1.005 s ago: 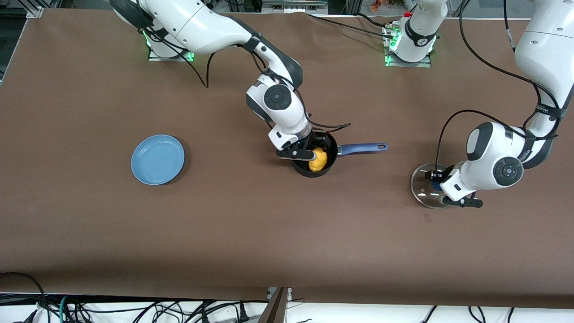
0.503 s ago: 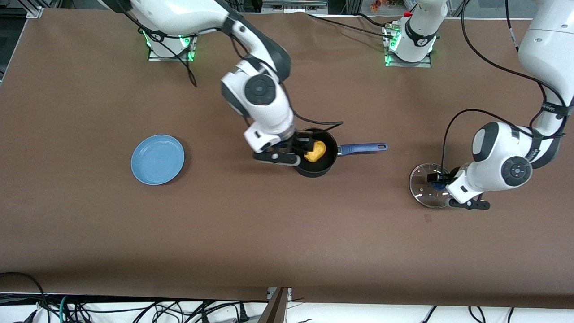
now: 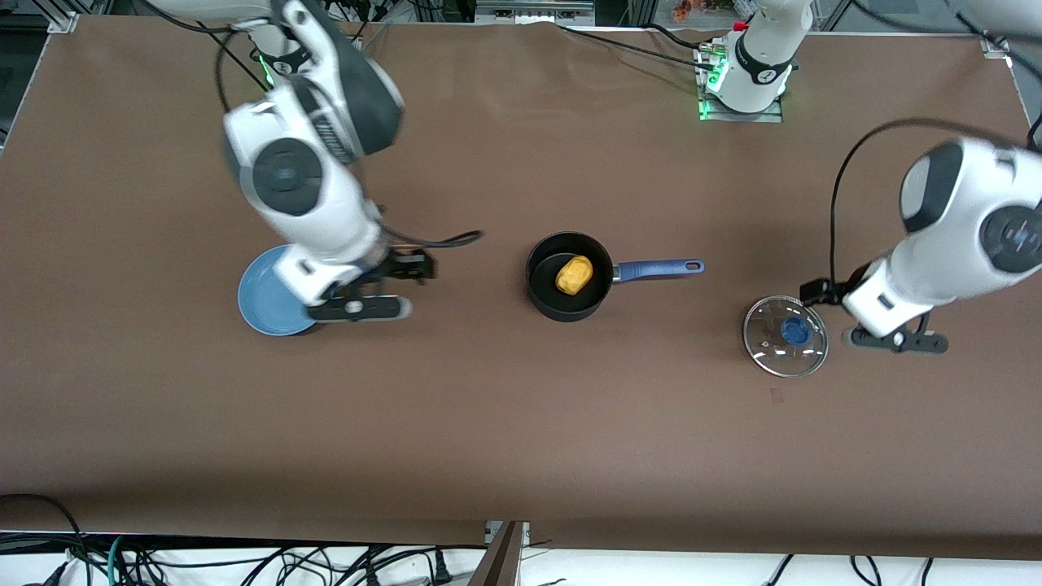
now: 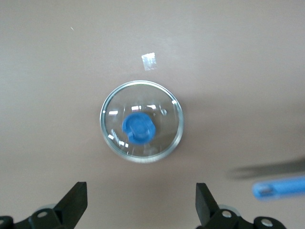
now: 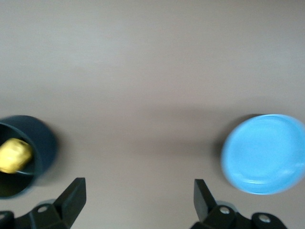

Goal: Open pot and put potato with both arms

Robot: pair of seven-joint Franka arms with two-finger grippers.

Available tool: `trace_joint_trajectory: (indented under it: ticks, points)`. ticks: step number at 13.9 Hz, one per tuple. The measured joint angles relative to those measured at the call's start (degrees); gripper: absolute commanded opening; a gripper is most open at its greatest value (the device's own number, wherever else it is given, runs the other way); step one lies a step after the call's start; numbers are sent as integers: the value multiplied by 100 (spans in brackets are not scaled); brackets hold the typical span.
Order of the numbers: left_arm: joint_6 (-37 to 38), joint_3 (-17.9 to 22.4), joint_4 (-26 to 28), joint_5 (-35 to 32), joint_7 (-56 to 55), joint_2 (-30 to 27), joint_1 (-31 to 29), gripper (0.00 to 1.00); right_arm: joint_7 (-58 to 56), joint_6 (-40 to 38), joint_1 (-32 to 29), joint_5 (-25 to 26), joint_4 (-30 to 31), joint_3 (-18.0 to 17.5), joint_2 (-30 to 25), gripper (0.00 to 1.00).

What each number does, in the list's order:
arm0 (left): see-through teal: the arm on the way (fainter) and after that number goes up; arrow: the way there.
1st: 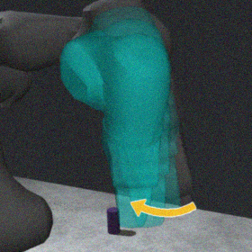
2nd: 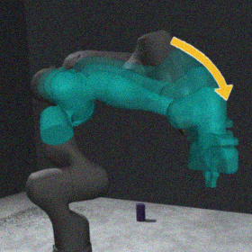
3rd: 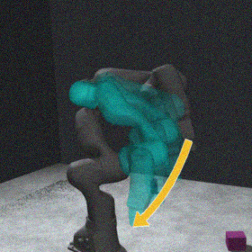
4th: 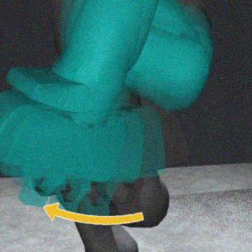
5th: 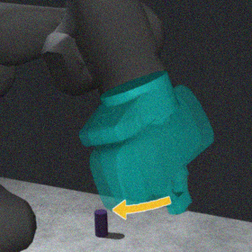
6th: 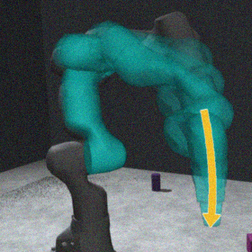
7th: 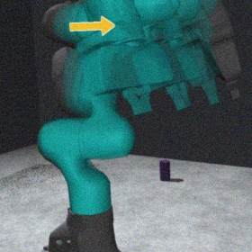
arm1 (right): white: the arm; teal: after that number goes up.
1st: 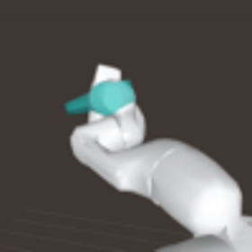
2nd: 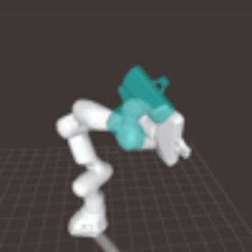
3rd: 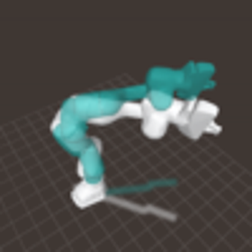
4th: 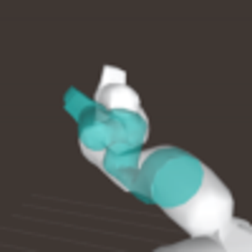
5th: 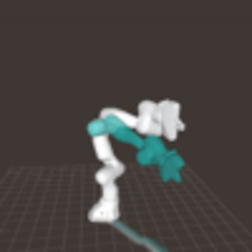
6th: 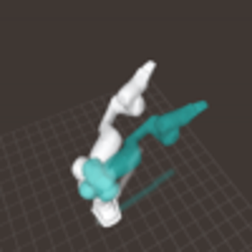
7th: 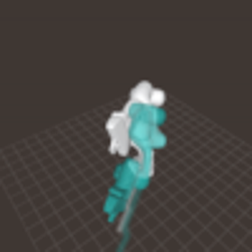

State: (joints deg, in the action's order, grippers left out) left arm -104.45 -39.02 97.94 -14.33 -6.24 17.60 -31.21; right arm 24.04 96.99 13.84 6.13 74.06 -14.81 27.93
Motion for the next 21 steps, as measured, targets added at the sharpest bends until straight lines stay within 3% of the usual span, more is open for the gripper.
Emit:
trace_joint_trajectory:
  ticks: [4,7,9,13,15,18,21]
  points:
    - [1279,-326,-554,449,39,-840,18,100,-1847,-694,-833,-2,5,194,-581,100]
    - [1452,-257,-755,650,49,-1094,199,100,-2075,-1062,-1294,-3,214,214,-1131,100]
    - [1467,385,-760,661,49,-1220,834,100,-2053,-1201,-1489,-4,651,218,-1624,100]
    - [1556,2448,-666,968,312,-1427,2512,100,-2047,-1430,-1755,-19,1046,286,-2308,100]
    - [1489,3181,-491,1031,549,-1516,2950,100,-2047,-1470,-1771,-41,1082,341,-2518,100]
    - [1026,3718,-106,1192,1039,-1660,3073,100,-2164,-1531,-1772,-254,1162,435,-2576,100]
    - [857,3897,29,1298,1200,-1740,3074,100,-2256,-1536,-1773,-347,1246,570,-2569,100]
